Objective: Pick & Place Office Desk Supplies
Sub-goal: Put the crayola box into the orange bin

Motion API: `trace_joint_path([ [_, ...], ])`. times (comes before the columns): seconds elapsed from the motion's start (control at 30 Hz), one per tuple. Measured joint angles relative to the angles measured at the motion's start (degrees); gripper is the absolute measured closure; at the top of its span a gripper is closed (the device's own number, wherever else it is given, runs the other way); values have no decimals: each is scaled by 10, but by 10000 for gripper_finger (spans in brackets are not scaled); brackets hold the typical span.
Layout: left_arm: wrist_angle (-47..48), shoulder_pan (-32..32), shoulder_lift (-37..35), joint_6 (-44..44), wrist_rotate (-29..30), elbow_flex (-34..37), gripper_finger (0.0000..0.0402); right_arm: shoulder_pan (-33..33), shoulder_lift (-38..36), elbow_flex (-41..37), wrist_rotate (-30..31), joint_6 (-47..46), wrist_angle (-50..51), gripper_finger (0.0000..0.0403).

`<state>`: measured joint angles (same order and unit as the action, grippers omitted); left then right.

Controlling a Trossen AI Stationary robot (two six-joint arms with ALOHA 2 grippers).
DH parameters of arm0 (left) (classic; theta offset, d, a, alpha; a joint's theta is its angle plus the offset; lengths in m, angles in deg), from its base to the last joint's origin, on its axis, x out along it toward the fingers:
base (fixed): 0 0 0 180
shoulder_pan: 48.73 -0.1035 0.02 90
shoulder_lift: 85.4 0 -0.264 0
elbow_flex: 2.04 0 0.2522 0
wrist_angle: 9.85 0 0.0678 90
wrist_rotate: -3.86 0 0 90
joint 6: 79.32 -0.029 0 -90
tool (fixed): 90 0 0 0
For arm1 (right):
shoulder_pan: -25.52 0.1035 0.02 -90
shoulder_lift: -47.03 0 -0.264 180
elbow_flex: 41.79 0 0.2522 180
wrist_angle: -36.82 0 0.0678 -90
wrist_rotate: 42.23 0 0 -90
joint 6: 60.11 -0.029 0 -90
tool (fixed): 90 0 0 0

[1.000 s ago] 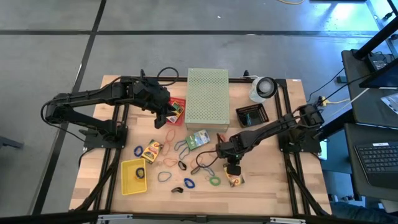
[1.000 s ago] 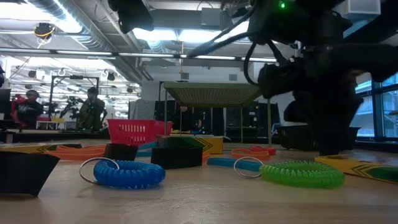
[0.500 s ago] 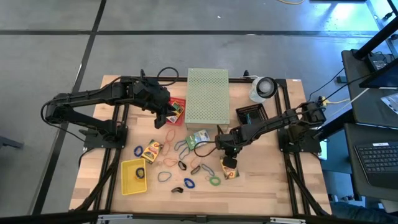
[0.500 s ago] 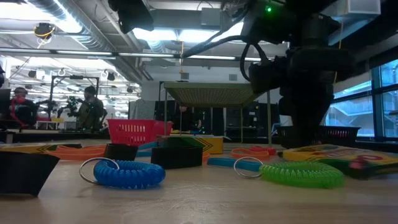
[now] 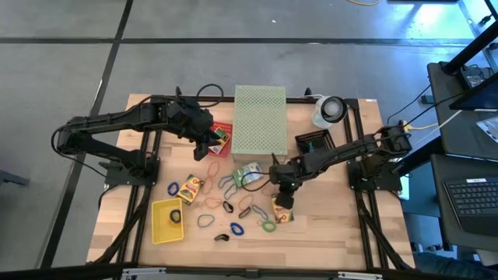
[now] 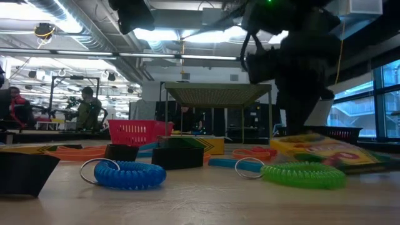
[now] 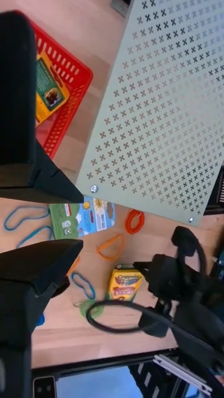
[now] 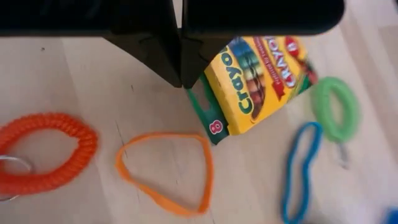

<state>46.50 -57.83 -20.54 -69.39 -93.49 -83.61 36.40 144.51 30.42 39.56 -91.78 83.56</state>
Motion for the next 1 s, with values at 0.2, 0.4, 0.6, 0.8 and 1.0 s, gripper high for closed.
trace_joint_path([
  [0.2,-1,0,0,16,-2,0,304,0,-65,0,16,-20,0,403],
  [0.4,-9,0,0,26,-12,0,304,1,-110,1,13,-25,6,403],
  [0.6,-10,0,0,41,-13,0,304,1,-145,1,2,-39,5,403],
  [0.8,-22,0,6,45,-13,0,304,1,-184,1,-2,-54,5,403],
  [1.0,-66,8,34,18,-12,0,304,1,-220,1,-2,-74,-15,403],
])
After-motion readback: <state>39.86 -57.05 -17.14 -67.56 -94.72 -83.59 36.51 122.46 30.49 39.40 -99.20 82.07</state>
